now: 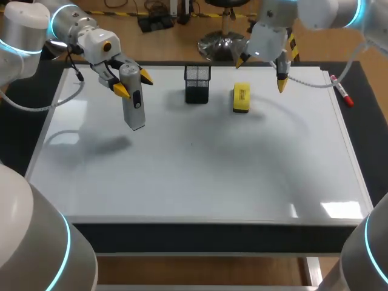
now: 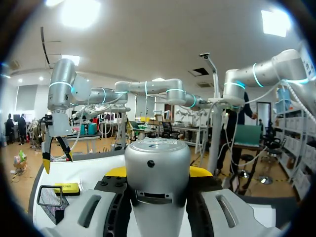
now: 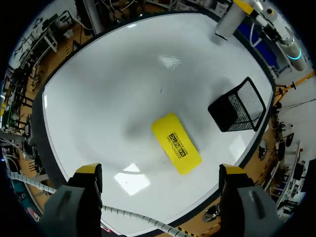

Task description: Pick up the inspection probe, press it on each red-marked spot on the whiteboard one by one, put down the probe, pick up the eraser, and wipe off all the red marks.

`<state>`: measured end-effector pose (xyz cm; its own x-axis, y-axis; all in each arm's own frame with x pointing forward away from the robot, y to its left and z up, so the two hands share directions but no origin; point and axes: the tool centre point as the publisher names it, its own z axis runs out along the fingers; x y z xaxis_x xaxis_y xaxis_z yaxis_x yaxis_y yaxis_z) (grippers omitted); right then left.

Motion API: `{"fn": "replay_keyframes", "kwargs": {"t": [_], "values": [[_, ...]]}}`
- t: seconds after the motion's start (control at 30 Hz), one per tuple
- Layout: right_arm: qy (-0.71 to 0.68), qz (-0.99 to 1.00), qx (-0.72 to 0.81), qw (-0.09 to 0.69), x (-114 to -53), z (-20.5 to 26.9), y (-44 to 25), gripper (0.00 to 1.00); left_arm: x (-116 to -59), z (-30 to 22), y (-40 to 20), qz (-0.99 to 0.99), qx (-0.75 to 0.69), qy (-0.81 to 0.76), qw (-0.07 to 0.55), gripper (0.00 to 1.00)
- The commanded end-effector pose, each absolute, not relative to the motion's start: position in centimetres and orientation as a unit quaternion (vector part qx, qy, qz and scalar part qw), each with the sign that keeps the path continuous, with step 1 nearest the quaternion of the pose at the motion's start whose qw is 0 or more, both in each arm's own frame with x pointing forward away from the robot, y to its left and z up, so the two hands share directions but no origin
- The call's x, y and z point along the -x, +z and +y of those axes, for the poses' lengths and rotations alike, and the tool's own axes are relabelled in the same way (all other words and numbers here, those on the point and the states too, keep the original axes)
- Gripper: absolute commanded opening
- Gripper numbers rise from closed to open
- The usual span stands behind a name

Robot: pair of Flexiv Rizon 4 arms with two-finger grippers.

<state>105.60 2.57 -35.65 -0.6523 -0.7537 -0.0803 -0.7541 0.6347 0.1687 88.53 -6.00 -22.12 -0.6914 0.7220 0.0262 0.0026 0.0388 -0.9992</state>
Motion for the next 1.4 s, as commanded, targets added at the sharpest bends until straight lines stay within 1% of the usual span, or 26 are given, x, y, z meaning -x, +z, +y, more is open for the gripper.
{"fn": "replay_keyframes", "kwargs": {"t": [0.03,0.23,0.33,0.53,0.8,1.4], "values": [[0.112,0.914,0.390,-0.005,-106.2,2.2,-34.8,1.00,-88.7,-6.0,-22.0,-0.663,0.274,0.636,0.284,0.00],[0.157,0.926,0.343,0.020,-105.9,2.0,-33.2,1.00,-88.7,-6.0,-22.0,-0.663,0.274,0.636,0.284,0.00],[0.174,0.931,0.320,0.018,-105.8,1.8,-32.3,1.00,-88.7,-6.0,-22.0,-0.663,0.274,0.636,0.284,0.00],[0.196,0.939,0.279,0.053,-105.4,1.0,-30.3,1.00,-88.7,-6.0,-22.0,-0.663,0.274,0.636,0.284,0.00],[0.228,0.944,0.225,0.081,-105.2,-0.1,-28.9,1.00,-88.7,-6.0,-22.0,-0.663,0.274,0.636,0.284,0.00],[0.229,0.948,0.208,0.080,-105.2,-0.5,-28.7,1.00,-88.7,-6.0,-22.0,-0.663,0.274,0.636,0.284,0.00]]}}
